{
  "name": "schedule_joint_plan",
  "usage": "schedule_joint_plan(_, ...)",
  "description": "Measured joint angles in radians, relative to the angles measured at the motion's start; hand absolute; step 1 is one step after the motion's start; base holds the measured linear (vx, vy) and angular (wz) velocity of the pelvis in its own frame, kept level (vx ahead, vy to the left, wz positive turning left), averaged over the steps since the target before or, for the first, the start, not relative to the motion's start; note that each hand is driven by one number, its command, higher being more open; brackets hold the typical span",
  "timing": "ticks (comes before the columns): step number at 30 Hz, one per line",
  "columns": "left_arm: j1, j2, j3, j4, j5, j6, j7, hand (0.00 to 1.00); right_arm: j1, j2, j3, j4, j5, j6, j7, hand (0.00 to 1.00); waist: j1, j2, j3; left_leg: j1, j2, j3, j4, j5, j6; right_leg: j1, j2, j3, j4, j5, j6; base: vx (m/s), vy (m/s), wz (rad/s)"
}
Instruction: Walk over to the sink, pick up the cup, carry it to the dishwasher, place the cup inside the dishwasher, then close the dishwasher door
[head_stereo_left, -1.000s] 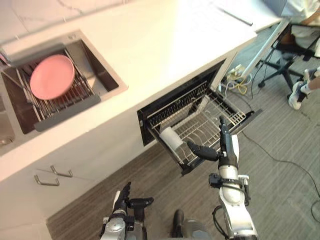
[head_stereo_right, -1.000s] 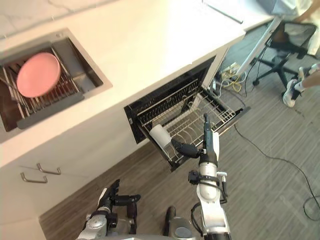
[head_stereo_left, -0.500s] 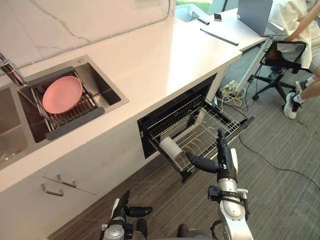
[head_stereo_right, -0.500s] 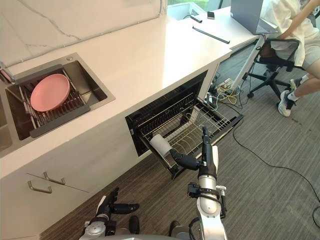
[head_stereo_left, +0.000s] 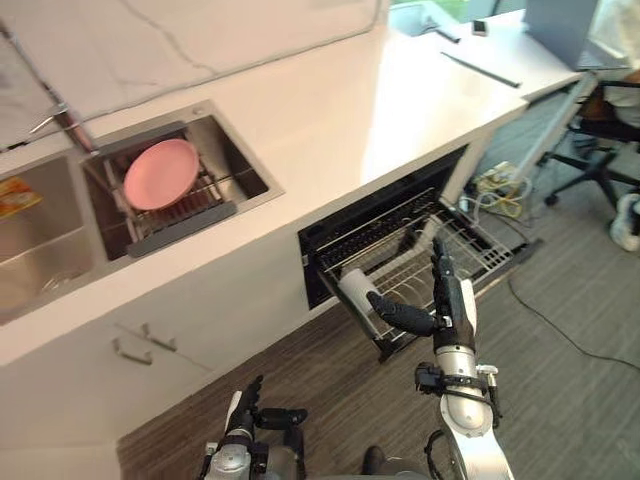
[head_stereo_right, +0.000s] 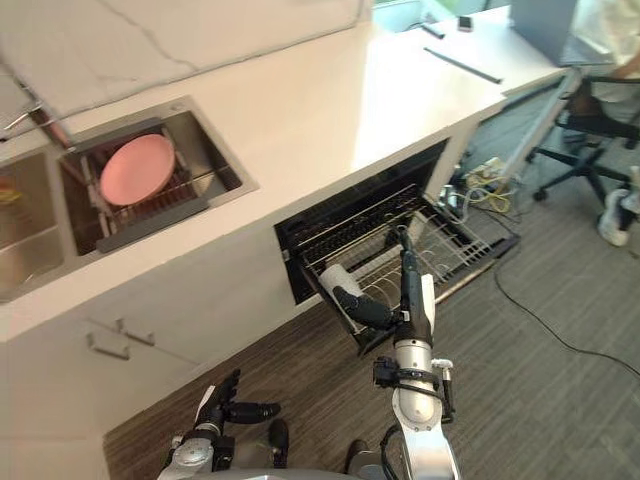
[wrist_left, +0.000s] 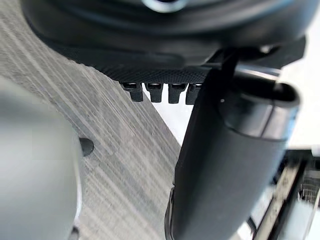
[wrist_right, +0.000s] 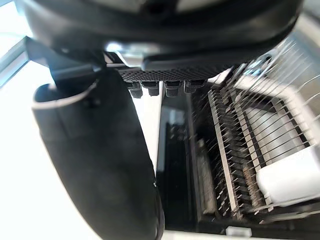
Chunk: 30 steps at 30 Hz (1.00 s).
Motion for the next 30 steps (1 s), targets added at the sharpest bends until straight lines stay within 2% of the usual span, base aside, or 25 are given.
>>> schedule_joint_plan(2,-0.001,0.0,0.013,0.002,-0.001,0.0,0.002,1.0,-0.037,-0.002,-0.007,-0.005,-0.011,0.0,-0.021,1.0,-0.001,-0.004,0.002,-0.002,0.028,0.114,-0.001,0.005,0.002,0.015,-0.022,-0.057,-0.005,-0.008,0.013,0.08,0.048,0.7)
schedule_joint_plan(3,-0.001,0.0,0.013,0.003,-0.001,0.0,0.002,1.0,-0.046,-0.006,-0.009,-0.005,-0.012,0.0,-0.027,1.0,0.0,-0.003,0.002,-0.001,0.027,0.129,-0.008,0.008,0.004,0.015,-0.029,-0.067,-0.002,-0.011,0.02,0.1,0.09,0.53)
schedule_joint_plan(5,-0.002,-0.001,0.013,0.003,-0.001,0.0,0.006,1.0,-0.073,-0.017,-0.018,-0.005,-0.019,0.0,-0.03,1.0,0.012,-0.009,0.004,0.008,-0.003,0.131,-0.032,0.013,0.013,0.013,-0.058,-0.08,0.015,-0.024,0.042,0.13,0.107,0.31)
schedule_joint_plan(6,-0.001,0.003,0.013,0.007,-0.001,0.003,0.013,1.0,-0.082,-0.018,-0.025,-0.005,-0.031,0.0,-0.03,1.0,0.016,-0.014,0.003,0.009,-0.029,0.116,-0.007,-0.005,0.033,0.018,-0.09,-0.1,0.048,-0.049,0.069,0.17,0.116,0.35)
schedule_joint_plan(7,-0.001,0.004,0.013,0.008,0.0,0.003,0.014,1.0,-0.082,-0.017,-0.033,-0.005,-0.041,0.0,-0.03,1.0,0.016,-0.015,0.004,0.01,-0.041,0.106,0.006,-0.019,0.038,0.025,-0.107,-0.113,0.071,-0.064,0.08,0.28,0.195,0.56)
schedule_joint_plan(8,-0.003,0.004,0.018,0.015,0.0,0.003,0.014,1.0,-0.082,-0.017,-0.042,-0.005,-0.043,0.002,-0.031,1.0,0.015,-0.018,0.003,0.022,-0.066,0.086,0.03,-0.051,0.051,0.029,-0.151,-0.128,0.151,-0.099,0.098,0.25,0.178,0.52)
schedule_joint_plan(10,-0.003,0.004,0.034,0.033,0.0,0.003,0.015,1.0,-0.085,-0.028,-0.055,-0.003,-0.051,0.011,-0.03,1.0,0.01,-0.02,0.004,0.077,-0.102,0.062,0.027,-0.08,0.068,-0.003,-0.229,-0.124,0.38,-0.131,0.077,0.24,0.19,0.51)
schedule_joint_plan(11,0.01,0.009,0.036,0.028,-0.001,0.002,0.016,1.0,-0.091,-0.029,-0.053,-0.003,-0.057,0.011,-0.031,1.0,0.005,-0.039,0.005,0.134,-0.133,0.041,0.001,-0.088,0.08,-0.055,-0.301,-0.096,0.584,-0.119,0.022,0.24,0.176,0.43)
schedule_joint_plan(12,0.014,0.017,0.035,0.025,-0.006,0.002,0.018,1.0,-0.097,-0.026,-0.053,-0.002,-0.061,0.011,-0.032,1.0,0.001,-0.052,0.004,0.158,-0.145,0.027,-0.011,-0.091,0.085,-0.091,-0.323,-0.06,0.684,-0.102,-0.018,0.3,0.17,0.53)
schedule_joint_plan(13,0.019,0.032,0.034,0.025,-0.006,0.006,0.022,1.0,-0.098,-0.021,-0.043,-0.002,-0.073,0.01,-0.031,1.0,-0.005,-0.072,-0.007,0.188,-0.157,0.0,-0.031,-0.094,0.089,-0.161,-0.32,0.021,0.807,-0.138,-0.022,0.28,0.084,0.67)
schedule_joint_plan(14,0.021,0.035,0.033,0.025,-0.007,0.006,0.023,1.0,-0.103,-0.022,-0.034,-0.002,-0.086,0.009,-0.031,1.0,-0.01,-0.081,-0.014,0.21,-0.155,-0.03,-0.047,-0.094,0.09,-0.209,-0.288,0.066,0.836,-0.172,-0.016,0.28,0.058,0.71)
schedule_joint_plan(15,0.021,0.035,0.033,0.025,-0.01,0.006,0.023,1.0,-0.107,-0.022,-0.032,-0.002,-0.089,0.009,-0.03,1.0,-0.011,-0.082,-0.014,0.218,-0.151,-0.045,-0.054,-0.094,0.09,-0.232,-0.264,0.082,0.825,-0.186,-0.013,0.28,0.018,0.71)
schedule_joint_plan(17,0.017,0.028,0.03,0.024,-0.012,0.006,0.022,1.0,-0.135,-0.024,-0.031,-0.002,-0.097,0.009,-0.026,1.0,-0.019,-0.08,-0.013,0.238,-0.137,-0.101,-0.062,-0.095,0.086,-0.307,-0.161,0.166,0.693,-0.21,-0.011,0.25,-0.032,0.73)
schedule_joint_plan(18,0.018,0.027,0.03,0.024,-0.012,0.006,0.022,1.0,-0.141,-0.026,-0.031,-0.002,-0.097,0.009,-0.026,1.0,-0.022,-0.079,-0.013,0.242,-0.133,-0.115,-0.059,-0.098,0.081,-0.322,-0.133,0.193,0.648,-0.209,-0.009,0.27,-0.097,0.74)
schedule_joint_plan(19,0.022,0.03,0.029,0.024,-0.012,0.006,0.022,1.0,-0.145,-0.035,-0.031,-0.004,-0.098,0.009,-0.025,1.0,-0.024,-0.082,-0.014,0.256,-0.13,-0.128,-0.053,-0.112,0.058,-0.336,-0.084,0.243,0.532,-0.185,0.007,0.28,-0.112,0.73)
schedule_joint_plan(20,0.027,0.04,0.026,0.032,-0.012,0.006,0.022,1.0,-0.14,-0.042,-0.031,-0.003,-0.099,0.009,-0.025,1.0,-0.029,-0.093,-0.022,0.271,-0.145,-0.143,-0.039,-0.135,0.033,-0.331,-0.067,0.279,0.453,-0.089,0.011,0.23,-0.098,0.69)
schedule_joint_plan(23,0.047,0.01,0.035,0.028,-0.007,0.003,0.021,1.0,-0.113,-0.098,-0.024,-0.018,-0.102,0.01,-0.017,1.0,-0.019,-0.037,-0.045,0.27,-0.091,-0.14,-0.014,-0.137,0.025,-0.261,-0.034,0.245,0.367,-0.071,-0.006,0.21,-0.061,0.23)
schedule_joint_plan(24,0.048,0.008,0.037,0.028,-0.003,0.003,0.02,1.0,-0.107,-0.104,-0.025,-0.028,-0.104,0.01,-0.014,1.0,-0.021,-0.032,-0.048,0.269,-0.086,-0.14,-0.016,-0.134,0.019,-0.255,-0.029,0.24,0.353,-0.066,-0.006,0.24,-0.095,0.06)
schedule_joint_plan(25,0.048,0.008,0.044,0.029,0.0,0.004,0.013,1.0,-0.099,-0.114,-0.027,-0.044,-0.109,0.01,-0.009,1.0,-0.023,-0.031,-0.048,0.269,-0.081,-0.14,-0.025,-0.121,-0.001,-0.244,-0.022,0.235,0.325,-0.056,-0.007,0.18,-0.056,0.03)
schedule_joint_plan(27,0.05,0.006,0.055,0.03,0.0,0.006,0.011,1.0,-0.09,-0.123,-0.031,-0.052,-0.119,0.009,0.004,1.0,-0.027,-0.032,-0.048,0.269,-0.08,-0.143,-0.026,-0.099,-0.018,-0.212,-0.017,0.232,0.266,-0.03,-0.005,0.14,-0.028,0.0)
schedule_joint_plan(28,0.05,0.007,0.055,0.03,0.001,0.006,0.01,1.0,-0.087,-0.124,-0.035,-0.053,-0.119,0.009,0.01,1.0,-0.027,-0.032,-0.048,0.265,-0.084,-0.145,-0.009,-0.089,-0.018,-0.19,-0.019,0.232,0.232,-0.013,-0.003,0.12,0.033,0.03)
schedule_joint_plan(29,0.05,0.014,0.057,0.029,0.002,0.006,0.004,1.0,-0.086,-0.121,-0.035,-0.053,-0.119,0.009,0.016,1.0,-0.023,-0.041,-0.044,0.236,-0.102,-0.153,0.066,-0.083,-0.021,-0.156,-0.043,0.233,0.19,0.005,0.005,0.08,0.063,0.08)
schedule_joint_plan(30,0.051,0.016,0.057,0.027,0.002,0.002,0.001,1.0,-0.086,-0.114,-0.037,-0.05,-0.119,0.009,0.018,1.0,-0.021,-0.055,-0.037,0.245,-0.11,-0.15,0.002,-0.131,0.006,-0.125,-0.064,0.234,0.167,0.015,0.019,0.06,0.076,0.13)
